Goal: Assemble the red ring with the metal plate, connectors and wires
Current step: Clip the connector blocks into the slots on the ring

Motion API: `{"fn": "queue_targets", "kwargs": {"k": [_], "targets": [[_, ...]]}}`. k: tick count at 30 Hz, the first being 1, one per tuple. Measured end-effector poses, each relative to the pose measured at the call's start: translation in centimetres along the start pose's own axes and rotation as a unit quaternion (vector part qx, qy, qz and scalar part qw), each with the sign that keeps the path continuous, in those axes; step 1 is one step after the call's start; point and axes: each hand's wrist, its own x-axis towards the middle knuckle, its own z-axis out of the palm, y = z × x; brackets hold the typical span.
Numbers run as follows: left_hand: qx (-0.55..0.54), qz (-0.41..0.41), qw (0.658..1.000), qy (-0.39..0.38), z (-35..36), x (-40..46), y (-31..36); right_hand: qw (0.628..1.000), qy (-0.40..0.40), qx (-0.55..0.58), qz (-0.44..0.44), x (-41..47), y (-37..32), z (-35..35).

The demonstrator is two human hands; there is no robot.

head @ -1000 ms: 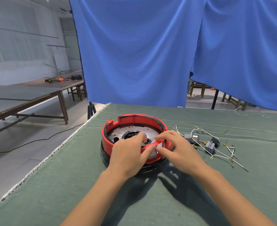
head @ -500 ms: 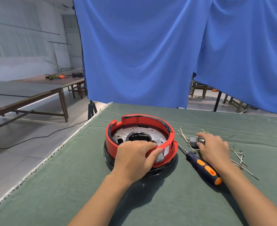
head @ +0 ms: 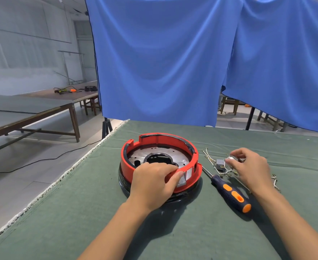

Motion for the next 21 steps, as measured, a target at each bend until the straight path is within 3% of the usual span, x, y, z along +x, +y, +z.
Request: {"fn": "queue_targets", "kwargs": {"k": [3,6,8,14,21], "targets": [[0.004,-0.003,1.0,0.004,0.0,-0.1,0.1,0.988,-0.017,0.151,-0.004,-0.5,-2.2,-1.0],[0.0,-0.011,1.0,-0.009,-0.1,-0.1,0.1,0.926,-0.146,0.348,0.03,-1.9,-5.1,-1.3],[-0.01,-0.018,1.0,-0.02,-0.2,-0.1,0.0,0.883,-0.227,0.409,0.04,-3.0,-6.6,-1.1],[-0.018,-0.011,1.0,-0.01,-0.4,-0.3,0.0,0.815,-0.373,0.436,0.079,-4.3,-8.1,-1.4],[-0.02,-0.018,0.999,-0.023,-0.3,-0.3,-0.1,0.789,-0.416,0.442,0.094,-4.5,-8.0,-2.0]]}}
